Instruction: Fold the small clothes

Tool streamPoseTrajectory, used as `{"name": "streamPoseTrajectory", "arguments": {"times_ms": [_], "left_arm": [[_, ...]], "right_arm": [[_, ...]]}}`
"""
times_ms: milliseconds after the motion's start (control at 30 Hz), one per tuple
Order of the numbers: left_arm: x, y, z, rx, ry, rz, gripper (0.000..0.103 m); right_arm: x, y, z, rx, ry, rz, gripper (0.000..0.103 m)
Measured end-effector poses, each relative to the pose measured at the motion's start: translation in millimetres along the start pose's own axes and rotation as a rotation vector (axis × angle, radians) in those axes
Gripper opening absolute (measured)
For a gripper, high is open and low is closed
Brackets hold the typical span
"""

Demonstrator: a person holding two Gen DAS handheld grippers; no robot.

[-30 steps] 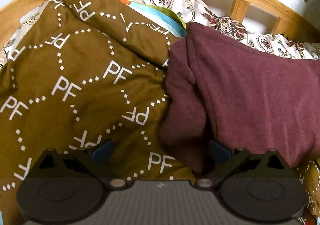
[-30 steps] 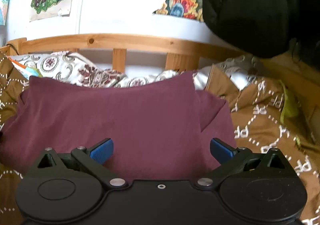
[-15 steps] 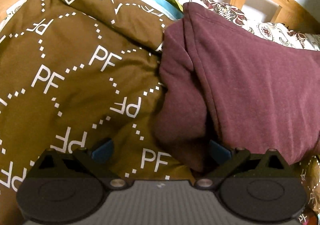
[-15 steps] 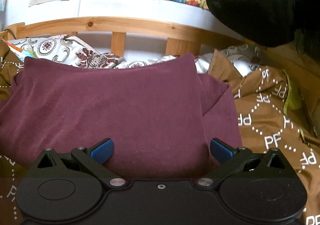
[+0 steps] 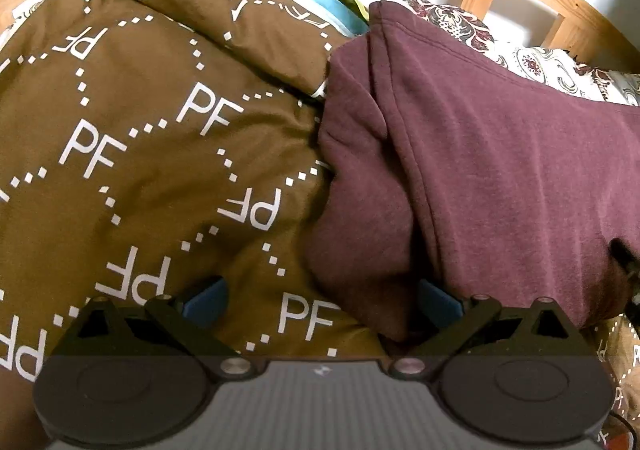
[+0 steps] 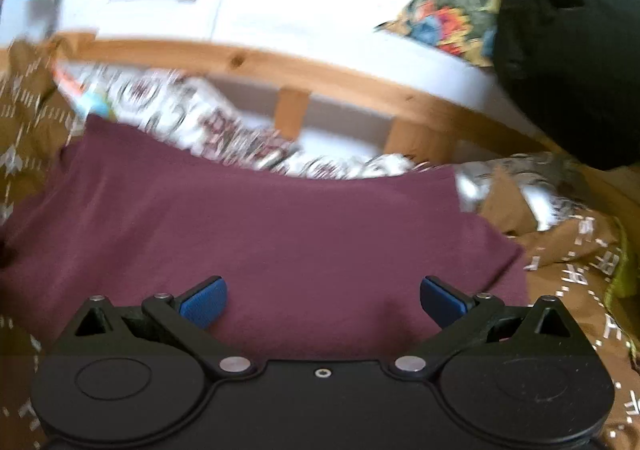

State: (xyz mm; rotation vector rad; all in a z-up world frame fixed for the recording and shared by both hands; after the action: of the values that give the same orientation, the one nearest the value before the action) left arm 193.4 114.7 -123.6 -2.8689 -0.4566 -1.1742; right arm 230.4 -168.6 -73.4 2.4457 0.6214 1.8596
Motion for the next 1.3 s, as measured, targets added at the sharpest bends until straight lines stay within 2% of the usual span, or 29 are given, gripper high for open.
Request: {"name": "streamPoseTrajectory", "arguments": {"times_ms": [100, 367, 467, 600, 867, 1100, 1167, 1300], "left_arm": [[0, 0, 1, -0.003, -0.001, 0.000, 0.102], [-2, 0, 4, -0.029, -0.031, -0.018, 0.102], [-2, -1, 4, -0.032, -0.034, -0.016, 0.102], [-4, 3, 4, -0.047, -0.046, -0.015, 0.102], [-2, 2, 3, -0.053, -0.052, -0.032, 0.102], [8, -9, -12, -0.033, 0.021, -0.106, 0.102], [11, -7, -15, -0.050, 0.050, -0.103, 0.102], [10, 3, -15, -0.107, 0.044, -0.092, 0.102]], "right_arm": [[-7, -14, 4, 0.033, -0.006, -0.073, 0.102], [-3, -20, 0, 0.044, 0.036, -0.068, 0.102], [-10, -26, 3, 0.066, 0.009, -0.072, 0.102], [-37, -31, 10, 0.065, -0.057, -0.120, 0.102], [-50, -28, 11, 0.074, -0.042, -0.046, 0.102], [-54, -26, 10, 0.079, -0.035, 0.001, 0.102], [-55, -25, 10, 0.081, -0.032, 0.014, 0.102], [-55, -24, 9, 0.081, -0.027, 0.023, 0.102]]}}
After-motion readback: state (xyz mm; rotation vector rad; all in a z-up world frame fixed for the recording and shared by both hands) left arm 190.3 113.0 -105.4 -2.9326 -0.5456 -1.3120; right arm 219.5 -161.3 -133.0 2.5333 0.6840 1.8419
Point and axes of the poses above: each gripper's, at about its wrist camera, not at the fingertips, and z roughly the way its jaws point, y to its right, x to its top, the point moved 8 cm from there along z, roughly the way its jaws point, and after that the axes turned 14 degrees about y, right-handed, at the moved point
